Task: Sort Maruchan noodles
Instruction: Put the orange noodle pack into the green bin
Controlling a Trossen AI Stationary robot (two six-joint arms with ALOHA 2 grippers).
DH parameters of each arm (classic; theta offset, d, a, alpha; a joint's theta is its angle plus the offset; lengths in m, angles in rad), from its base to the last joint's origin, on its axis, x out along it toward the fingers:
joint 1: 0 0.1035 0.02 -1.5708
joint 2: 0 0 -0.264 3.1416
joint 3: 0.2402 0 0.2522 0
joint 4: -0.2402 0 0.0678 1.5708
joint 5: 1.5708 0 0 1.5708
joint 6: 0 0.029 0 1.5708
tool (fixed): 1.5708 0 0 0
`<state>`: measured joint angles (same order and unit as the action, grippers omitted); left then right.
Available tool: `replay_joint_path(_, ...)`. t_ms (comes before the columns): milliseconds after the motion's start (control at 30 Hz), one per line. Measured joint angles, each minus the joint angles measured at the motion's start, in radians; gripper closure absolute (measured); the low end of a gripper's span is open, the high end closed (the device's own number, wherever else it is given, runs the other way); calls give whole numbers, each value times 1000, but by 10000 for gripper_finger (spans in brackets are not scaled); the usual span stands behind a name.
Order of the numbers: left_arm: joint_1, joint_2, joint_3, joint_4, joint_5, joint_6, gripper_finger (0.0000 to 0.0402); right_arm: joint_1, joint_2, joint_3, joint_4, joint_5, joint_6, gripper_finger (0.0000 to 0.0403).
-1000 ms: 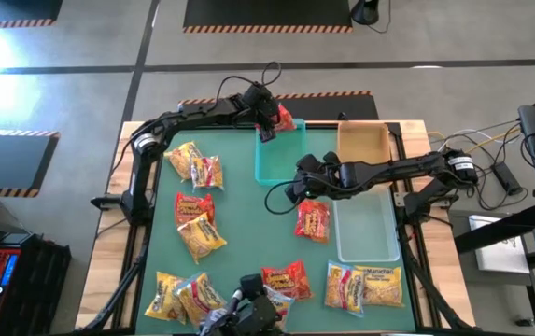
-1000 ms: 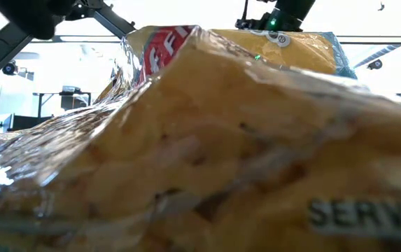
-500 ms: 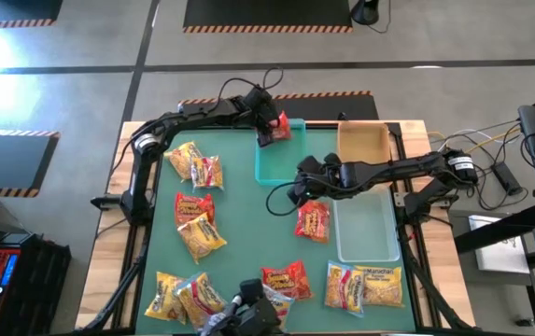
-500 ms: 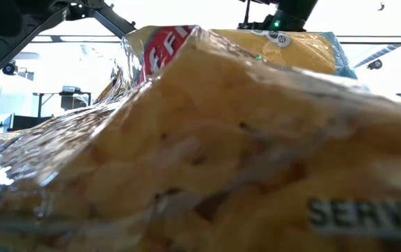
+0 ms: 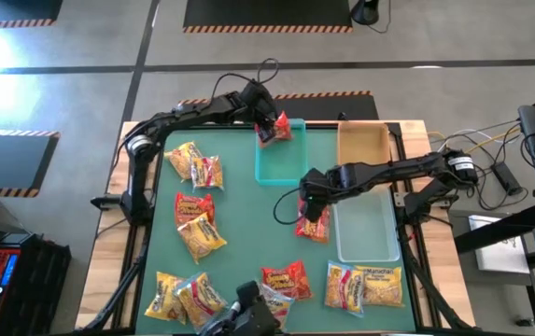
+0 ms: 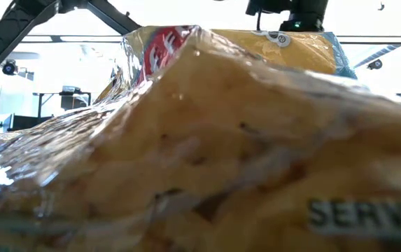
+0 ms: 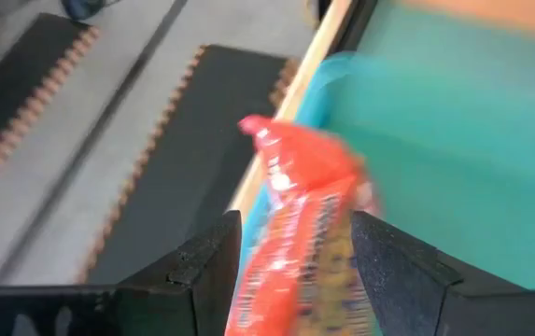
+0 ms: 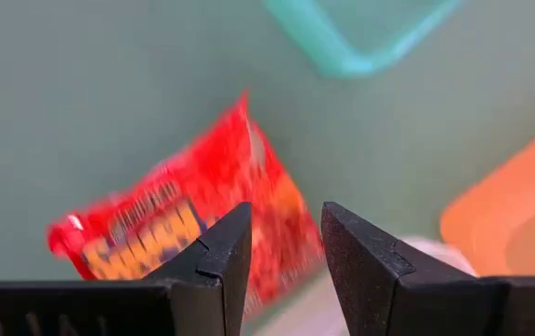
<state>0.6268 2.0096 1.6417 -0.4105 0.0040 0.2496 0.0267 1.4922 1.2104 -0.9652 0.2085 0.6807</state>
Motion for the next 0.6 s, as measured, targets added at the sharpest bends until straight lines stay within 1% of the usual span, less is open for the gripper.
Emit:
replay_joint_path(67,-1,-21,0,-21,103,-80,214,13,0,-20,2,0,0,280)
replay_joint_path(167,-6,-37,0,-50,329,-182,214,39,0,-65,23,-2,15,280)
replay_joint_path(233,-15,-38,0,-89,420,-234,214,59,0,-104,45,-3,37,280)
replay_joint_path(300,-31,-38,0,-136,448,-258,214,78,0,-140,73,-4,65,280)
replay_joint_path(600,-155,-49,0,-388,452,-260,214,164,0,-232,165,-29,105,280)
